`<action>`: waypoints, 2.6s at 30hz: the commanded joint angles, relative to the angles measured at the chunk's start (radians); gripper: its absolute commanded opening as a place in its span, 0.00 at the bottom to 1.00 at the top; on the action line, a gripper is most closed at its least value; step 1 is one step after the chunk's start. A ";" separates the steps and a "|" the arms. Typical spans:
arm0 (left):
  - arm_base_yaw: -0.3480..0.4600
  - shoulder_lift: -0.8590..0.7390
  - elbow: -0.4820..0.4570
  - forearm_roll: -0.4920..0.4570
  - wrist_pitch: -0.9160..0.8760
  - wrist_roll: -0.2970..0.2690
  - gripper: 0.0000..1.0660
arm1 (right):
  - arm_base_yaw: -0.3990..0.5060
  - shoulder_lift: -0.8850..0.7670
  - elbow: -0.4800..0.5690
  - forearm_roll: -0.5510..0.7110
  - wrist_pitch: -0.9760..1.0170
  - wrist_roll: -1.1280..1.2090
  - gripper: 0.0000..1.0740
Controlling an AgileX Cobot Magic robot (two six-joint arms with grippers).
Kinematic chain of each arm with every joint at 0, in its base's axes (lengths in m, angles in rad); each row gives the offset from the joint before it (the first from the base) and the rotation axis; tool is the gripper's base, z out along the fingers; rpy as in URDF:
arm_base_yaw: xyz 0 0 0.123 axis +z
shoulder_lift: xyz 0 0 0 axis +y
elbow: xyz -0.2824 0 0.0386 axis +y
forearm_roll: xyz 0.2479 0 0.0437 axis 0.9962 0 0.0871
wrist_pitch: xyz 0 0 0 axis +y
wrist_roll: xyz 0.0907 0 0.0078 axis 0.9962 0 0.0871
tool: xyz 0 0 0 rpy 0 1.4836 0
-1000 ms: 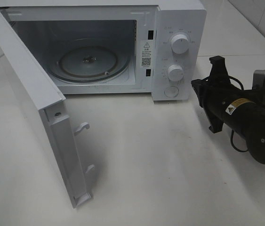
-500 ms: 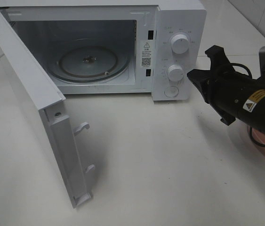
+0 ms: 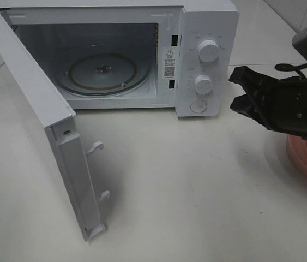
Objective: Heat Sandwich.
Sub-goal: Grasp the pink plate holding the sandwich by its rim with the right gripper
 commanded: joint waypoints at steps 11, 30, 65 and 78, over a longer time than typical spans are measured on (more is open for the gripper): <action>0.000 -0.023 0.003 -0.005 -0.015 0.000 0.96 | -0.005 -0.055 -0.306 0.105 0.714 -0.605 0.21; 0.000 -0.023 0.003 -0.005 -0.015 0.000 0.96 | -0.151 0.089 -0.616 0.288 1.235 -0.864 0.67; 0.000 -0.023 0.003 -0.005 -0.015 0.000 0.96 | -0.277 0.559 -0.639 0.318 1.047 -0.874 0.65; 0.000 -0.023 0.003 -0.005 -0.015 0.000 0.96 | -0.287 0.650 -0.639 0.260 1.013 -0.874 0.65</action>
